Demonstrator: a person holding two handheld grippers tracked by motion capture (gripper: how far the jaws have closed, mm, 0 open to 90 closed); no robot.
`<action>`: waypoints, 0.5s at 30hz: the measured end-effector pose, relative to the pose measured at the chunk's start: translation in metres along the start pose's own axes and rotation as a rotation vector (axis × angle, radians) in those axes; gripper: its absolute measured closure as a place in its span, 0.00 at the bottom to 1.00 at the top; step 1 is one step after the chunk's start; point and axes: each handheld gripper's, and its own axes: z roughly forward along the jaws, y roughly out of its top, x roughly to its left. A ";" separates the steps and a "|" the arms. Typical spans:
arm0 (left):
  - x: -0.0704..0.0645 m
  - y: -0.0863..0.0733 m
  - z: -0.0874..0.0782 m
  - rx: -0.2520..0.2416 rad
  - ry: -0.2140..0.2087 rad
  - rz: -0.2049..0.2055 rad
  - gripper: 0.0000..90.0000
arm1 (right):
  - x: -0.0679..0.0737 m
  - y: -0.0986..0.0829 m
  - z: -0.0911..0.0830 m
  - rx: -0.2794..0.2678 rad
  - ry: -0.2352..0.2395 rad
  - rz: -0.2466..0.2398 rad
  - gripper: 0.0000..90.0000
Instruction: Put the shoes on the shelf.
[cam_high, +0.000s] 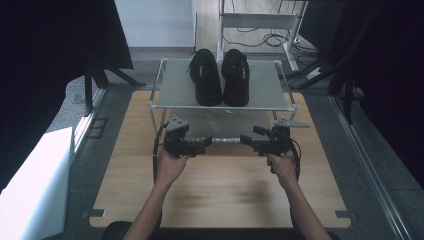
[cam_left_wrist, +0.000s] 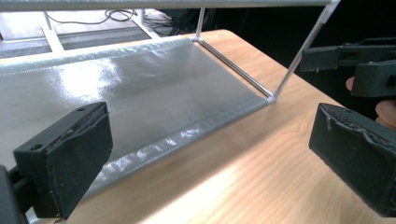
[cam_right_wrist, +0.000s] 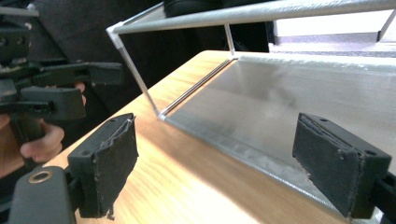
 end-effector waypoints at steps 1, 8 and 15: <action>-0.001 -0.001 -0.002 0.003 0.000 -0.001 0.00 | 0.001 -0.001 -0.003 0.006 0.003 -0.008 0.15; -0.005 -0.012 -0.018 0.050 0.022 0.038 0.00 | 0.007 -0.008 -0.022 0.052 -0.007 -0.071 0.13; -0.008 -0.031 -0.030 0.077 0.050 0.088 0.00 | 0.013 -0.024 -0.039 0.133 -0.040 -0.125 0.07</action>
